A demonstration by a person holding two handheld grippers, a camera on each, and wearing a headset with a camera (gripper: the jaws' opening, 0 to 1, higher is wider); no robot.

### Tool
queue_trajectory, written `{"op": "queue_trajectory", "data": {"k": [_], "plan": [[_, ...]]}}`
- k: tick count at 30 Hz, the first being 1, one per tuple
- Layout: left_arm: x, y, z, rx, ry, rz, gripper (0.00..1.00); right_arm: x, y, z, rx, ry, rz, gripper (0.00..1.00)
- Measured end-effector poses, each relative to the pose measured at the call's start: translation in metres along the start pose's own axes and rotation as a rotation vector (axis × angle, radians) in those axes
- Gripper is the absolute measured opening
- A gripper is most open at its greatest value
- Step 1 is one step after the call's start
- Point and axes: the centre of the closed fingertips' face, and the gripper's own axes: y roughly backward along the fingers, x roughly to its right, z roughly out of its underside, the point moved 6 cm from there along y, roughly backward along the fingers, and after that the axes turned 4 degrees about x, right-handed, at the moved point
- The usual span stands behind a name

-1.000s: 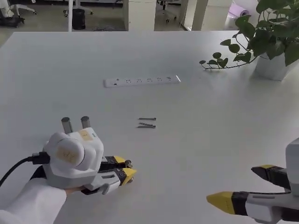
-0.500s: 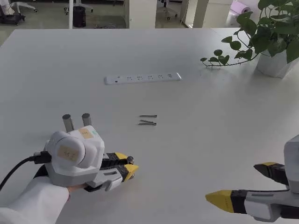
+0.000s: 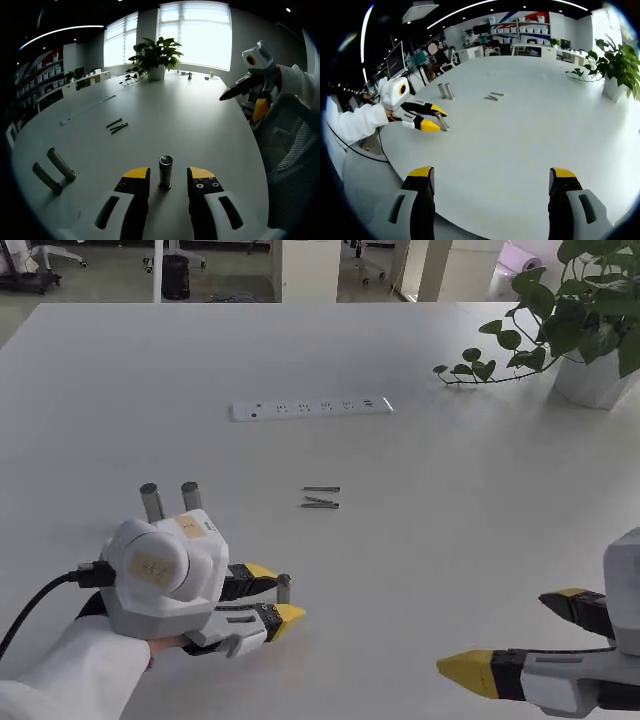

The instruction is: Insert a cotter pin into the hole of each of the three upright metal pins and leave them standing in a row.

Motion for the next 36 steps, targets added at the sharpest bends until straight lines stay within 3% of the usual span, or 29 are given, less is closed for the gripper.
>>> {"op": "queue_trajectory", "data": {"k": [5,8,9,15,18,21,24,30,33,36], "plan": [[0.000,0.009,0.000,-0.018,-0.018,-0.012,0.49,0.000,0.000,0.001,-0.006,0.003,0.001,0.93],[0.007,0.015,-0.004,0.017,0.044,0.041,0.63,-0.001,0.001,0.001,-0.002,0.000,-0.001,0.93],[0.007,0.018,-0.005,0.023,0.039,0.037,0.67,-0.001,0.001,0.000,-0.003,0.001,-0.001,0.93],[0.012,0.029,-0.005,0.011,0.055,0.053,0.96,0.000,0.002,0.001,-0.003,-0.002,-0.006,0.93],[0.016,0.033,-0.004,0.025,0.099,0.076,0.99,0.000,0.003,0.001,0.000,-0.004,-0.004,0.93],[0.013,0.036,-0.005,0.060,0.137,0.042,0.99,0.001,0.004,-0.001,0.004,-0.004,-0.003,0.93],[0.013,0.039,-0.005,0.072,0.160,0.043,0.99,0.002,0.007,-0.001,0.008,-0.005,0.000,0.93],[0.021,0.045,0.001,0.073,0.180,0.011,0.99,0.004,0.011,-0.007,0.005,0.008,-0.014,0.92],[0.027,0.048,0.006,0.082,0.209,0.006,0.99,0.005,0.013,-0.017,0.017,0.021,-0.027,0.92],[0.031,0.050,0.012,0.065,0.224,0.002,0.99,0.008,0.013,-0.028,0.009,0.064,-0.026,0.92]]}}
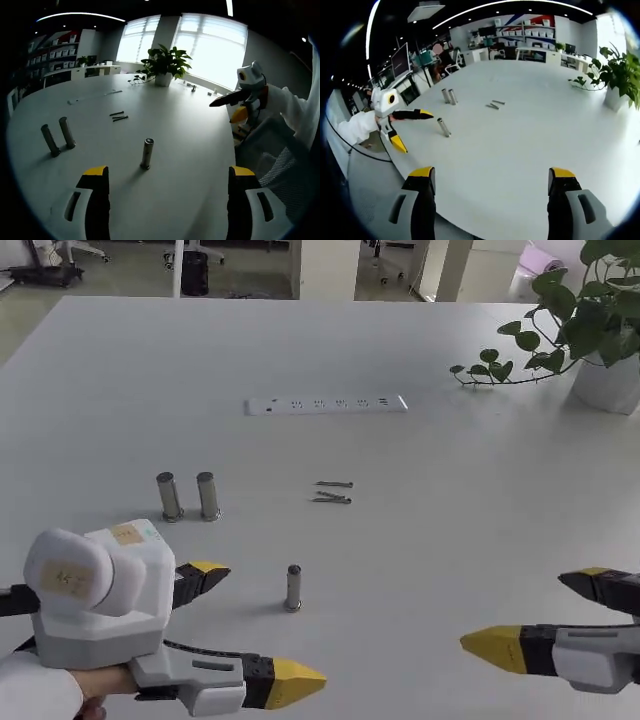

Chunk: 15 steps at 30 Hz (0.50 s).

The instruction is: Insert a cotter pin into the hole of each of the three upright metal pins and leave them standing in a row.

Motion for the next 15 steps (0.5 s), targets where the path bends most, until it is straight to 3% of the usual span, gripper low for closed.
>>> {"op": "queue_trajectory", "data": {"k": [8,15], "plan": [[0.004,0.005,0.002,0.006,0.012,-0.004,0.99,0.005,-0.009,-0.045,0.019,0.086,-0.051,0.90],[-0.001,0.005,0.004,0.003,0.022,-0.036,0.99,0.002,-0.029,-0.076,-0.006,0.187,-0.098,0.90]]}}
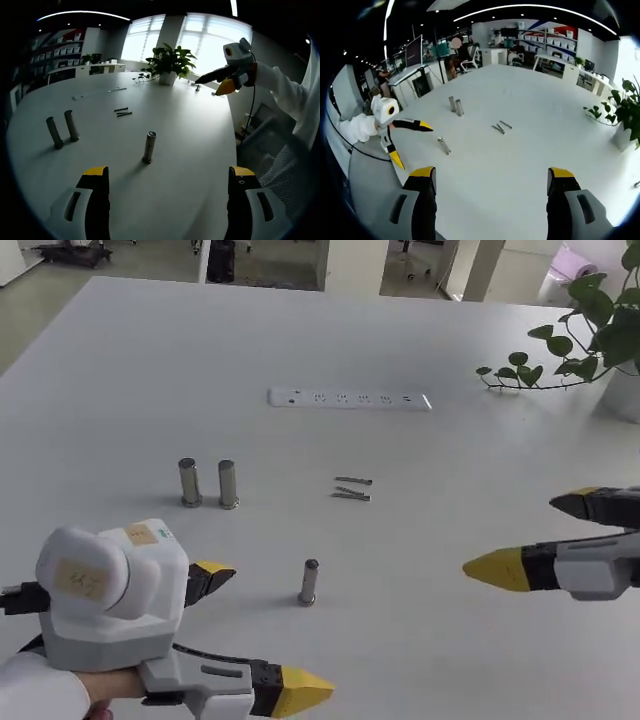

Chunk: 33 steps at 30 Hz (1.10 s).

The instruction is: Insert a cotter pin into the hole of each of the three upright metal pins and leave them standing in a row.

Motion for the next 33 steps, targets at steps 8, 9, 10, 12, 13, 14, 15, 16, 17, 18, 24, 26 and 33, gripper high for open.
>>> {"op": "queue_trajectory", "data": {"k": [8,9,10,12,13,14,15,16,17,18,24,26,33], "plan": [[0.001,0.004,-0.001,0.015,0.022,-0.013,0.99,0.004,-0.041,-0.022,-0.069,0.157,-0.095,0.77],[0.001,0.005,-0.001,0.016,0.025,-0.014,0.99,0.004,-0.045,-0.023,-0.076,0.166,-0.101,0.74],[0.001,0.005,-0.001,0.018,0.025,-0.017,0.99,0.005,-0.052,-0.026,-0.089,0.180,-0.119,0.72],[0.001,0.007,-0.001,0.021,0.027,-0.024,0.99,0.007,-0.061,-0.029,-0.094,0.197,-0.133,0.69],[0.001,0.007,-0.001,0.025,0.035,-0.025,0.99,0.007,-0.067,-0.031,-0.103,0.211,-0.153,0.67],[0.001,0.007,-0.001,0.027,0.040,-0.026,0.99,0.008,-0.072,-0.032,-0.106,0.213,-0.166,0.64],[0.001,0.008,0.000,0.029,0.044,-0.028,0.99,0.008,-0.078,-0.033,-0.122,0.219,-0.186,0.60],[0.001,0.008,0.000,0.028,0.047,-0.030,0.99,0.009,-0.082,-0.033,-0.135,0.233,-0.209,0.56],[0.001,0.009,0.001,0.028,0.049,-0.033,0.99,0.009,-0.088,-0.035,-0.137,0.239,-0.223,0.49],[0.002,0.009,0.001,0.027,0.055,-0.036,0.99,0.010,-0.095,-0.037,-0.139,0.245,-0.221,0.44],[-0.001,0.011,0.003,0.030,0.078,-0.063,0.99,0.014,-0.123,-0.042,-0.196,0.288,-0.257,0.30],[-0.001,0.012,0.003,0.031,0.082,-0.062,0.99,0.016,-0.134,-0.043,-0.207,0.293,-0.268,0.26],[-0.001,0.016,0.003,0.037,0.093,-0.062,0.99,0.023,-0.168,-0.046,-0.250,0.304,-0.273,0.13]]}}
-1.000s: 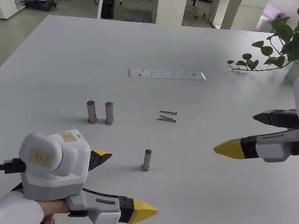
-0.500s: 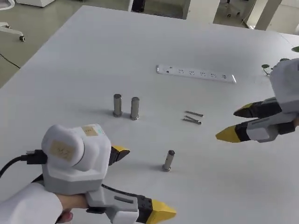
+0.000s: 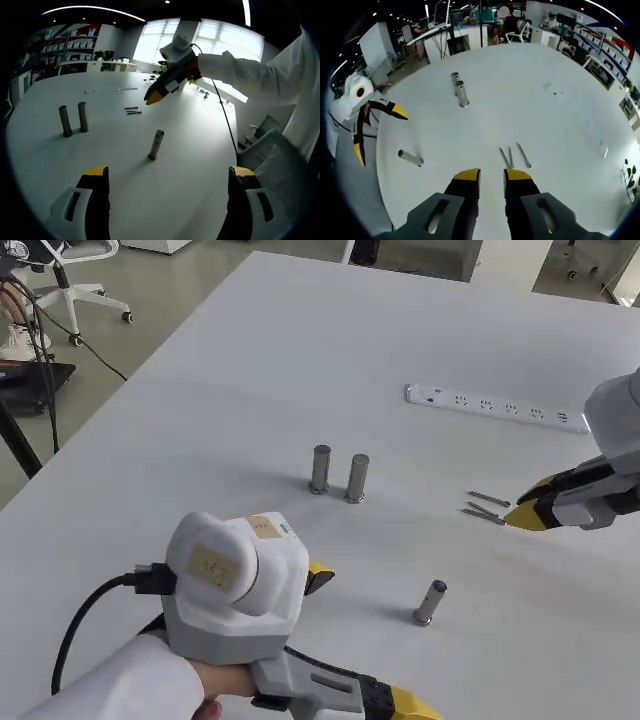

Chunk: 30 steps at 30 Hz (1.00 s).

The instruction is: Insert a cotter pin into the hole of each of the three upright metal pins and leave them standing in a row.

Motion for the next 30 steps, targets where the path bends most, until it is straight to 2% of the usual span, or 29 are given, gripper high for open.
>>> {"op": "queue_trajectory", "data": {"k": [3,5,8,11,15,18,22,25,30], "plan": [[0.000,0.000,0.002,-0.009,0.002,0.005,0.98,0.013,-0.011,-0.001,-0.013,0.012,0.025,0.12],[-0.003,-0.002,0.003,-0.018,0.002,-0.001,0.98,0.022,-0.015,-0.001,-0.024,-0.009,0.046,0.08],[-0.005,-0.003,0.003,-0.016,0.010,-0.004,0.97,0.028,-0.020,0.001,-0.036,-0.024,0.038,0.04],[-0.007,-0.003,0.002,-0.006,0.021,-0.003,0.97,0.035,-0.028,0.001,-0.054,-0.006,0.033,0.03],[-0.009,-0.004,0.003,-0.025,0.027,-0.016,0.92,0.034,-0.032,-0.001,-0.077,0.028,0.018,0.03],[-0.008,-0.005,0.002,-0.013,0.031,-0.015,0.92,0.033,-0.035,-0.002,-0.086,0.035,0.015,0.04],[-0.008,-0.006,0.001,-0.009,0.041,-0.015,0.93,0.028,-0.040,-0.003,-0.094,0.042,-0.013,0.04],[-0.008,-0.006,0.001,-0.006,0.046,-0.015,0.94,0.031,-0.043,-0.001,-0.123,0.082,0.009,0.06],[-0.008,-0.006,0.001,-0.006,0.054,-0.010,0.95,0.032,-0.045,0.001,-0.141,0.103,0.023,0.05]]}}
